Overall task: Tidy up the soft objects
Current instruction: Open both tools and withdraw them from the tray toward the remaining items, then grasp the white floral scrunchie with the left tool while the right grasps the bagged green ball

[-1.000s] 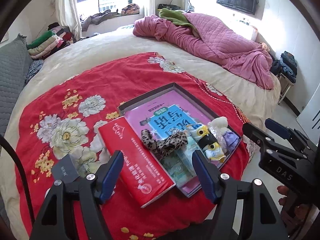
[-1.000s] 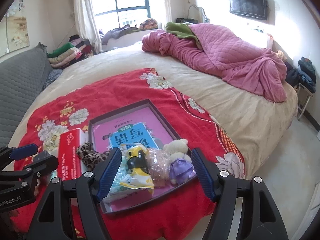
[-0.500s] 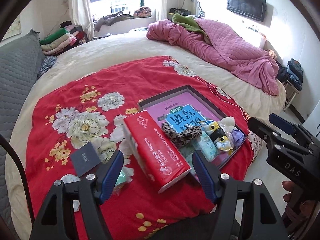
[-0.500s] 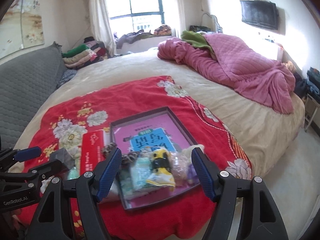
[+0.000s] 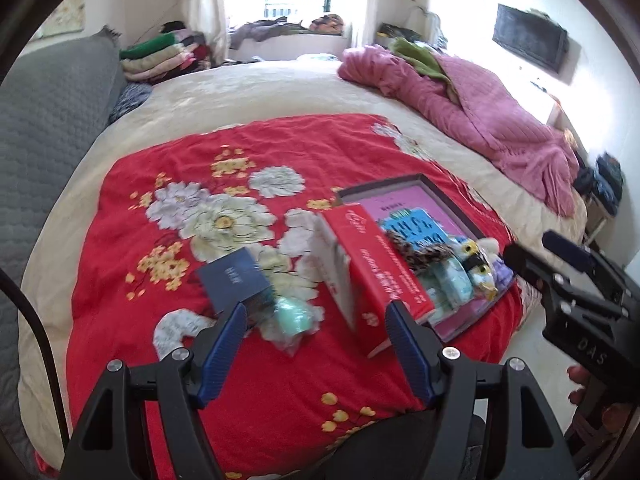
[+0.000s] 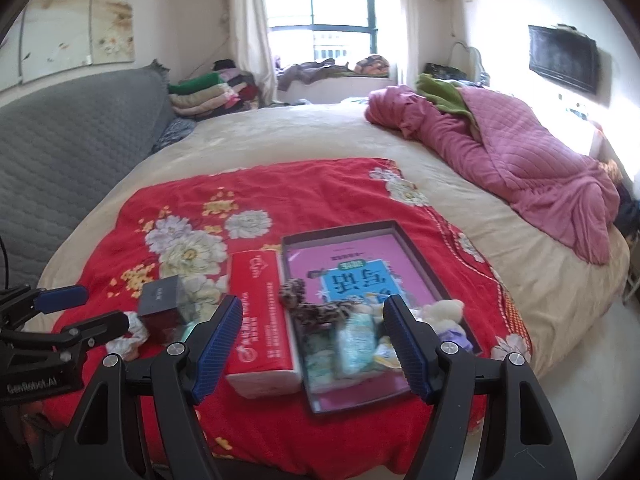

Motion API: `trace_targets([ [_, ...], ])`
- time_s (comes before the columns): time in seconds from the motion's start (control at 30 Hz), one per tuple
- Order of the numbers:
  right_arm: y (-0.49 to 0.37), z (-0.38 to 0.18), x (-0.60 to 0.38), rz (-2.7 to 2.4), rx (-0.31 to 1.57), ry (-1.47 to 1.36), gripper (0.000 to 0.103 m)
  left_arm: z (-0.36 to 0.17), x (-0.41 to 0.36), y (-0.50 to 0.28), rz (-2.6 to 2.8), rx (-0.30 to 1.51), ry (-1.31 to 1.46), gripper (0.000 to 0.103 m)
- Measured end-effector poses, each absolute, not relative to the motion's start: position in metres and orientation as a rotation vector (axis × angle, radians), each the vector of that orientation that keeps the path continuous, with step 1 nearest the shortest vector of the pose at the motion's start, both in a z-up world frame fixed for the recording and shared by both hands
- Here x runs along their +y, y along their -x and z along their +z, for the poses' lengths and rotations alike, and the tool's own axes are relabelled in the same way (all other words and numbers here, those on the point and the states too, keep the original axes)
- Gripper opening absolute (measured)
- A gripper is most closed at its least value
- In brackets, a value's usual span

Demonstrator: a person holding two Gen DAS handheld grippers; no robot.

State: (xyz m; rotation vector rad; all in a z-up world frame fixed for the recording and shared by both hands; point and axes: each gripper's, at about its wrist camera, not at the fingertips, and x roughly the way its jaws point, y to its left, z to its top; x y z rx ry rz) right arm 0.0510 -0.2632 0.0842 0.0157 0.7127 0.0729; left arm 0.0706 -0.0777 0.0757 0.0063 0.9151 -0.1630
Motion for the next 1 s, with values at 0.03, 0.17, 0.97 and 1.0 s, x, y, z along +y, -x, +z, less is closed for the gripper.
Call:
trace_targets([
  [0.03,-0.05,0.084,-0.258,0.083,0.713,-0.004,0.074,0.075,-0.071,-0.07,-0.154,0.919,0.006,0.079],
  [0.17,-0.049,0.078,-0.23,0.141,0.728,0.046,0.074,0.071,-0.036,-0.067,-0.094,0.92,0.039,0.081],
  [0.97,-0.099,-0.037,-0.085,0.334,0.941,0.24,0.074,-0.049,0.087,-0.087,0.062,1.108,0.243,0.085],
  [1.0,-0.104,-0.043,-0.084,0.329,0.955,0.238,0.074,-0.056,0.084,-0.092,0.05,1.121,0.236,0.085],
])
